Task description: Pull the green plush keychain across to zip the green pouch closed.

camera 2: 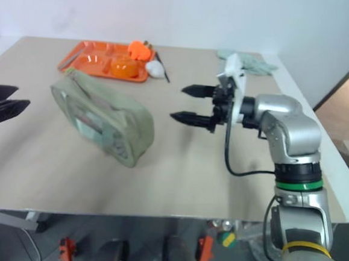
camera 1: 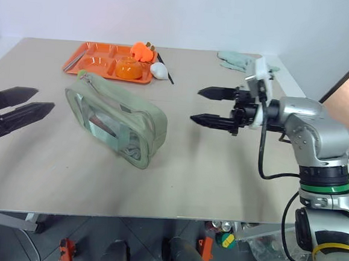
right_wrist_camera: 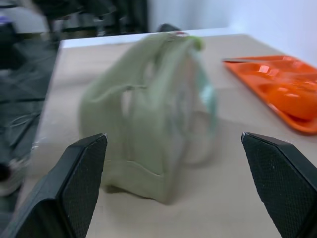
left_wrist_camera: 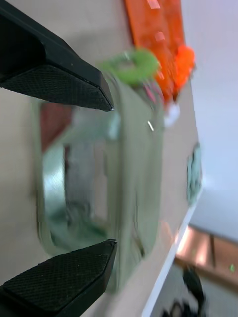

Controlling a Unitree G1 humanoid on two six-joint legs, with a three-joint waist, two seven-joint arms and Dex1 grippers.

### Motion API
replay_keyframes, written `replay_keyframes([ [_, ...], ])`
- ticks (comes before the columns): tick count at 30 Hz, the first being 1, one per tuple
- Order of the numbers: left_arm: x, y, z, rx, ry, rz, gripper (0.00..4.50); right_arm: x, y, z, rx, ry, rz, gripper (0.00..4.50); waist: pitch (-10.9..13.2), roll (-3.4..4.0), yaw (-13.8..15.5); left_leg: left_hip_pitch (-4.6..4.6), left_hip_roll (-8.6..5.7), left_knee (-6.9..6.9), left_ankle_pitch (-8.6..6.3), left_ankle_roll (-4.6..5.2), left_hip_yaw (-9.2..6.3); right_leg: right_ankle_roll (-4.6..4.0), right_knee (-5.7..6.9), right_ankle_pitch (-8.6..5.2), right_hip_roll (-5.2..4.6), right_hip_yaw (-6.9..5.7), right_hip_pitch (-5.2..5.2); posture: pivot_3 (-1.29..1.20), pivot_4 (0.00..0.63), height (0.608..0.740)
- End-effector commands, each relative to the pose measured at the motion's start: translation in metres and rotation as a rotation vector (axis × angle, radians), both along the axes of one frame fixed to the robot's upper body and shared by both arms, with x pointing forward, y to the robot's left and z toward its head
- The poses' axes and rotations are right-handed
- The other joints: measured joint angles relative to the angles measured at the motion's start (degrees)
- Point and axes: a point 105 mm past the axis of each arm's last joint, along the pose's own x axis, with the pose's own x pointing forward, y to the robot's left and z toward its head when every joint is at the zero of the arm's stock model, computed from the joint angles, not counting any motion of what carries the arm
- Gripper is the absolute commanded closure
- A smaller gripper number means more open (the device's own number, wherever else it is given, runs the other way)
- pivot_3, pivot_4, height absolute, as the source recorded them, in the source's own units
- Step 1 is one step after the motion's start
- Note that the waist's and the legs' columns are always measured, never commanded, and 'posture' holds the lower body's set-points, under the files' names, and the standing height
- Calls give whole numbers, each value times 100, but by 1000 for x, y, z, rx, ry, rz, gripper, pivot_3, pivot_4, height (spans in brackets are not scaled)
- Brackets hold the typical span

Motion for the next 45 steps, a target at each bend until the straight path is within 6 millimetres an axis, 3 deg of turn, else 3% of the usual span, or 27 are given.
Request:
replay_keyframes([
  [1,-9,-23,19,62,-66,-97,215,1,16,11,-39,-89,41,19,0,0,0,0,2,0,0,0,0,0,0,0,2,0,0,0,150,740],
  [6,-20,-49,25,123,-90,-222,215,28,35,12,-72,-147,-14,19,0,1,0,2,1,1,0,0,4,0,2,2,2,3,0,0,150,740],
  [9,-21,-55,27,132,-100,-248,215,30,41,14,-75,-167,2,19,0,1,3,1,1,1,0,0,2,0,3,2,2,3,0,0,150,740],
  [13,-22,-59,28,139,-105,-265,215,34,47,0,-129,-188,24,19,0,1,6,-3,0,0,0,-1,1,-1,1,1,1,3,-1,0,150,740],
  [17,-22,-58,25,135,-95,-259,215,28,49,-4,-131,-169,66,19,1,1,6,-2,0,0,0,-1,0,-1,2,1,2,3,-2,0,150,740],
  [25,-18,-52,21,116,-80,-240,215,16,49,11,-84,-131,109,19,1,2,5,-1,1,0,0,-1,-1,-1,4,1,3,2,-1,0,150,740],
  [31,-15,-44,20,93,-69,-215,215,-27,55,49,-17,-109,226,19,5,8,8,-4,2,0,0,-1,-5,-1,5,0,3,0,-4,0,150,740],
  [36,-12,-30,11,121,-34,-159,215,-53,64,41,-85,143,255,19,4,7,5,1,4,0,-1,-1,-6,-5,7,-2,2,-2,-3,0,150,740],
  [38,-12,-29,13,100,-47,-159,215,-57,65,27,-158,134,240,19,4,8,7,1,3,0,0,-1,-9,-8,10,-3,2,-6,-3,0,150,740],
  [45,-11,-35,10,94,-54,-178,215,-31,76,3,-228,18,83,19,4,7,-1,2,2,1,0,-1,-6,-6,11,-2,2,-5,-3,0,150,740],
])
